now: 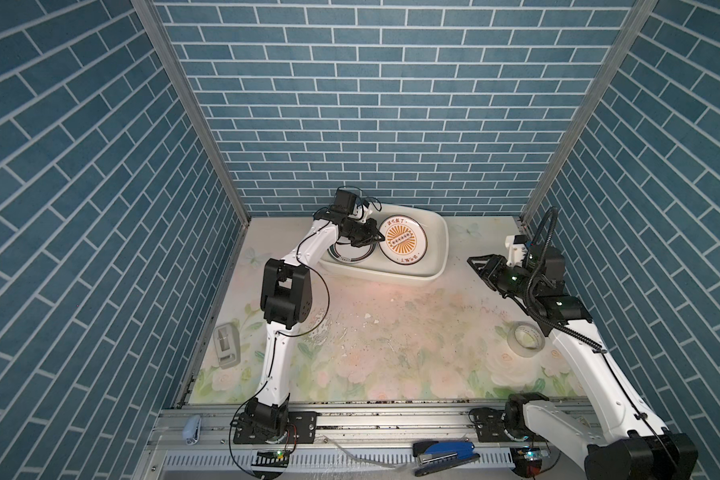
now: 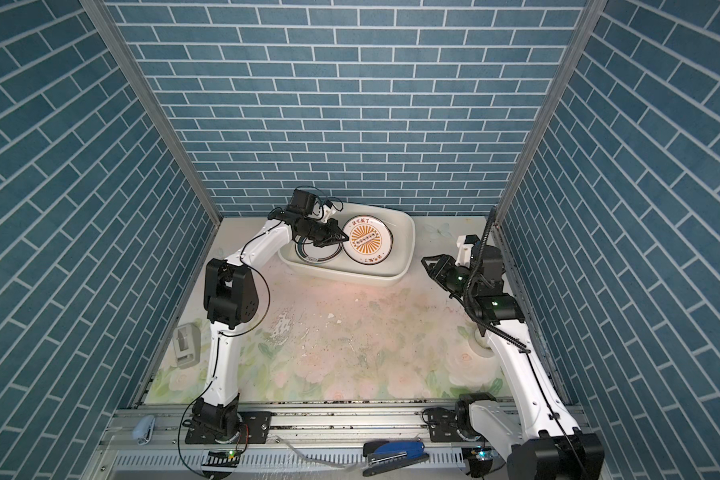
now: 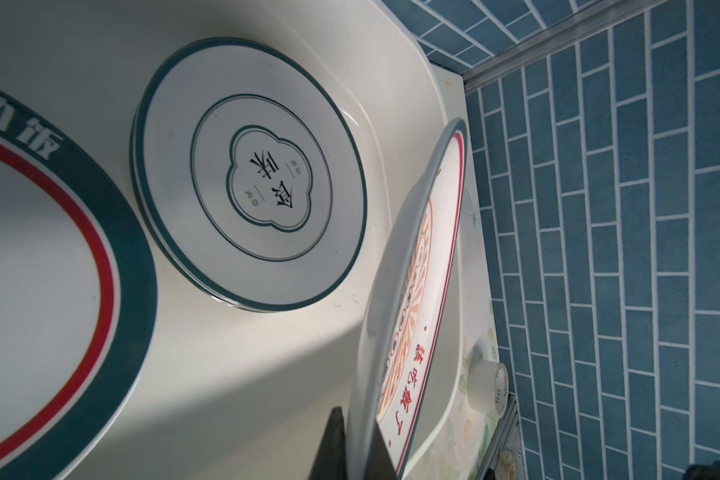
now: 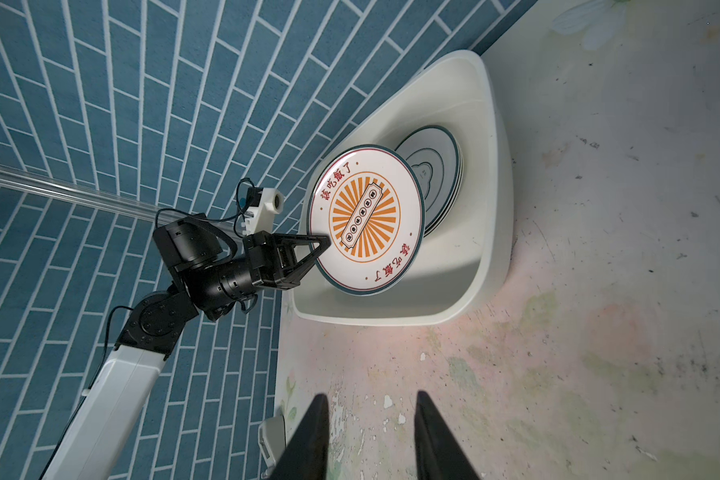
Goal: Place the plates into the plastic bin on the countertop
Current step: 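Lower the sunburst plate into the bin with the left gripper while the right withdraws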
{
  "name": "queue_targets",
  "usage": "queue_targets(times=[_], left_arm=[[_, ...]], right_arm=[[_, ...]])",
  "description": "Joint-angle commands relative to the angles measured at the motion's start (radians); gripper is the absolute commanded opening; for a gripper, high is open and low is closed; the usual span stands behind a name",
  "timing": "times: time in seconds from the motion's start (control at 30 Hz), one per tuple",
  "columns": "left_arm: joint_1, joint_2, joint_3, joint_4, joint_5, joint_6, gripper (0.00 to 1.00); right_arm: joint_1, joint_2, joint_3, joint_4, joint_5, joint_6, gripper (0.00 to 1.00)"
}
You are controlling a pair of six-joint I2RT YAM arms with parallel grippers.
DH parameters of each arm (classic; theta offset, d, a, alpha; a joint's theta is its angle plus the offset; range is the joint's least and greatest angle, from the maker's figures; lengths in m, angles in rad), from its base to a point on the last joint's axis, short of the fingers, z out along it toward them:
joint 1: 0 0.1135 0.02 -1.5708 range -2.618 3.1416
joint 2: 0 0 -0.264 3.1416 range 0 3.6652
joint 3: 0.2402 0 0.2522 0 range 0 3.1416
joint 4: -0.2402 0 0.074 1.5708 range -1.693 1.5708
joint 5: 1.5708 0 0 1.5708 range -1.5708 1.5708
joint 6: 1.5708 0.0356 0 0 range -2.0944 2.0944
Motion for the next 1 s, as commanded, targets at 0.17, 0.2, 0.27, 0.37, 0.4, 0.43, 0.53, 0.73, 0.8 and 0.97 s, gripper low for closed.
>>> queue_targets(times=[0.17,0.2,0.27,0.37,0.4,0.43,0.53,0.73,0.8,0.97], left_arm=[[0.032,0.128,0.14,0.138,-0.011,-0.114,0.0],[0.032,0.148,0.159,0.141,-0.011,-0.121,0.0],[0.033,0.18,0.197,0.14,-0.023,-0.13,0.0],[0.034,0.219,0.236,0.145,-0.037,-0.14,0.0],[0.034,0.232,0.248,0.144,-0.043,-0.14,0.0],[0.034,0.242,0.259,0.142,-0.048,-0.142,0.0],[0.035,0.267,0.277,0.147,-0.045,-0.151,0.0],[0.036,0.288,0.281,0.156,-0.045,-0.162,0.0],[0.035,0.29,0.282,0.16,-0.043,-0.165,0.0],[0.035,0.294,0.28,0.158,-0.046,-0.176,0.0]], right_arm=[[-0.001,-0.025,-0.024,-0.06,0.044,0.04,0.35],[0.0,-0.021,-0.023,-0.06,0.046,0.04,0.35],[-0.002,-0.012,-0.021,-0.062,0.049,0.042,0.35],[-0.001,0.003,-0.015,-0.064,0.05,0.041,0.35],[-0.001,0.006,-0.015,-0.066,0.052,0.04,0.35],[-0.001,0.012,-0.015,-0.065,0.054,0.04,0.35],[-0.002,0.025,-0.011,-0.065,0.052,0.039,0.35],[-0.001,0.042,-0.007,-0.06,0.052,0.037,0.35],[-0.002,0.046,-0.007,-0.055,0.05,0.037,0.35],[-0.001,0.053,-0.013,-0.043,0.046,0.037,0.35]])
